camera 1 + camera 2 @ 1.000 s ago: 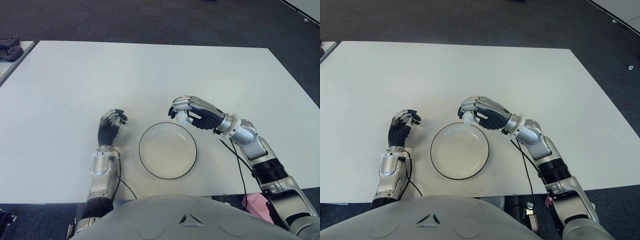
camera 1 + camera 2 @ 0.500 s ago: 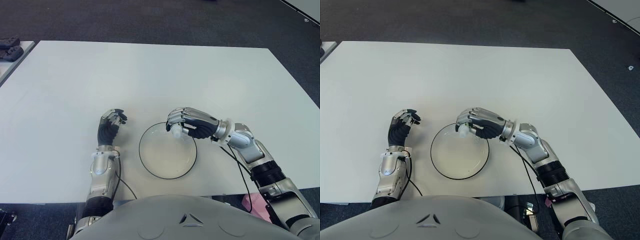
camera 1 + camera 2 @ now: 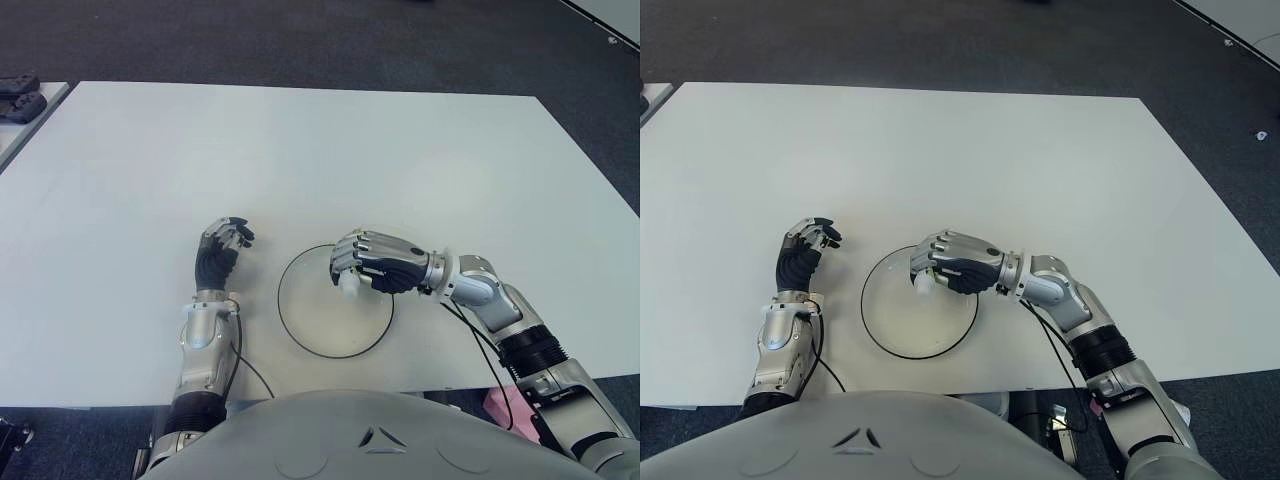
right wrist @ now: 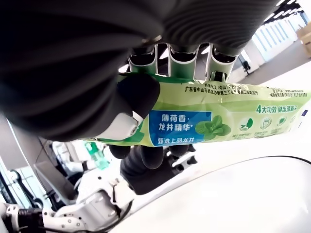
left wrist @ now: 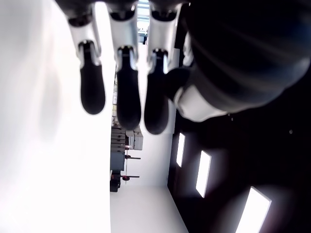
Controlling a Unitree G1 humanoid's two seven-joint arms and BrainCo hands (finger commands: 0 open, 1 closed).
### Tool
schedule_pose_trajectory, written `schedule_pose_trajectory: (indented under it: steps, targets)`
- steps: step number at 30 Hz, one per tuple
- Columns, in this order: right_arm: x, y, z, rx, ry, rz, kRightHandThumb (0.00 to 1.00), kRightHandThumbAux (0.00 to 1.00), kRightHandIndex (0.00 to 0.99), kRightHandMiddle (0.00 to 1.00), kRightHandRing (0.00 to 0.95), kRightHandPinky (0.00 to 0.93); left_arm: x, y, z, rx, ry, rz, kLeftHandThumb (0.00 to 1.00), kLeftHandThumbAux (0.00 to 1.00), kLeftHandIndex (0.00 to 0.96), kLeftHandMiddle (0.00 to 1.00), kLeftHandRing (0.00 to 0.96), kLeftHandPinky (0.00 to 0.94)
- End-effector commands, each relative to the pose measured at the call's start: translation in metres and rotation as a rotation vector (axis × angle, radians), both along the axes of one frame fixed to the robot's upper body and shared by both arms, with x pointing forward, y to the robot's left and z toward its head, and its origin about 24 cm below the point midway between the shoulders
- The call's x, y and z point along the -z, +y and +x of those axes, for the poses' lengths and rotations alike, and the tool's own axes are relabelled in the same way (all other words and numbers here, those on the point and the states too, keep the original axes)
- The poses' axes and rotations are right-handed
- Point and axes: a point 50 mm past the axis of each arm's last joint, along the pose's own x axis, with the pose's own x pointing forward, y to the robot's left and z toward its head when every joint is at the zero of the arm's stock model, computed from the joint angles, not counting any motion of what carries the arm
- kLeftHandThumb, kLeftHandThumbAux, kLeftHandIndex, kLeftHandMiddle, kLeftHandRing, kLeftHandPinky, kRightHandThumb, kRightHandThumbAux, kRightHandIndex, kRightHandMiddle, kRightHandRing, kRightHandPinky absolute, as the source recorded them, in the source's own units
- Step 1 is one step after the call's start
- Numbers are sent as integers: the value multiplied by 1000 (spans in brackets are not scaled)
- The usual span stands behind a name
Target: Put the toothpaste on the table into the plate.
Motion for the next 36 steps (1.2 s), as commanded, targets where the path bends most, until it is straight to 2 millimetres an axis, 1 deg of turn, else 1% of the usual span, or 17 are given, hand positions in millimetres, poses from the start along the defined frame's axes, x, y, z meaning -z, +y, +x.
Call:
schedule_pose_trajectory:
  steps: [1,6,7,9,10,13,14,15,16,18,19,21,23,25,28,31,36]
  targets:
    - [8,3,0,4,-9,0,1000,668,450,423,449,478,3,-1,0,6,22,-3,693,722,431,546,527,510]
    - [11,4,3,9,-21,7,954,667,458,404,477,444,4,-2,1,2,21,-2,693,722,431,548,526,511]
    - [11,4,3,8,-24,9,868,684,443,378,438,437,4,-2,1,1,22,-1,693,722,431,548,526,511]
    - [12,4,4,6,-26,6,792,700,430,354,403,431,4,-2,1,-2,25,-2,693,722,431,549,526,511]
    - [13,4,4,6,-25,2,758,707,423,323,369,396,4,-3,1,-4,27,-3,694,722,431,547,524,508]
    - [14,3,6,8,-15,-21,715,716,412,260,300,335,4,-3,1,-11,25,2,694,722,431,542,521,503]
    - [14,2,6,13,-10,-33,710,717,411,252,291,326,4,-3,1,-11,24,2,694,722,431,541,520,503]
    - [14,2,7,16,-7,-40,627,692,337,221,260,300,4,-2,0,-10,24,2,694,722,431,541,520,503]
    - [15,1,7,21,-3,-48,570,677,289,201,240,284,4,-2,0,-8,25,0,693,722,431,540,520,503]
    - [15,1,8,27,1,-60,503,662,233,162,203,257,4,-2,1,-4,25,-4,693,722,431,541,521,503]
    - [15,2,8,29,1,-64,462,654,192,123,168,232,4,-2,1,-2,25,-6,693,722,431,541,522,504]
    - [15,2,8,31,1,-69,426,648,156,88,137,210,5,-2,1,1,25,-7,694,722,431,542,522,505]
    - [16,2,8,35,-1,-78,384,640,100,45,91,167,4,-1,1,3,23,-6,694,722,431,543,523,505]
    - [16,1,8,38,-4,-84,323,623,41,18,39,97,4,-1,1,3,23,-4,694,722,431,543,523,504]
    - [16,1,9,41,-9,-87,263,594,13,5,12,34,4,-1,1,1,25,-5,694,722,431,542,523,505]
    - [16,0,9,42,-10,-88,206,554,4,1,4,11,4,-2,2,-2,29,-6,695,722,432,540,522,506]
    - [15,-1,9,42,-30,-79,150,497,0,0,0,1,4,-2,2,-2,26,-4,694,723,431,538,521,503]
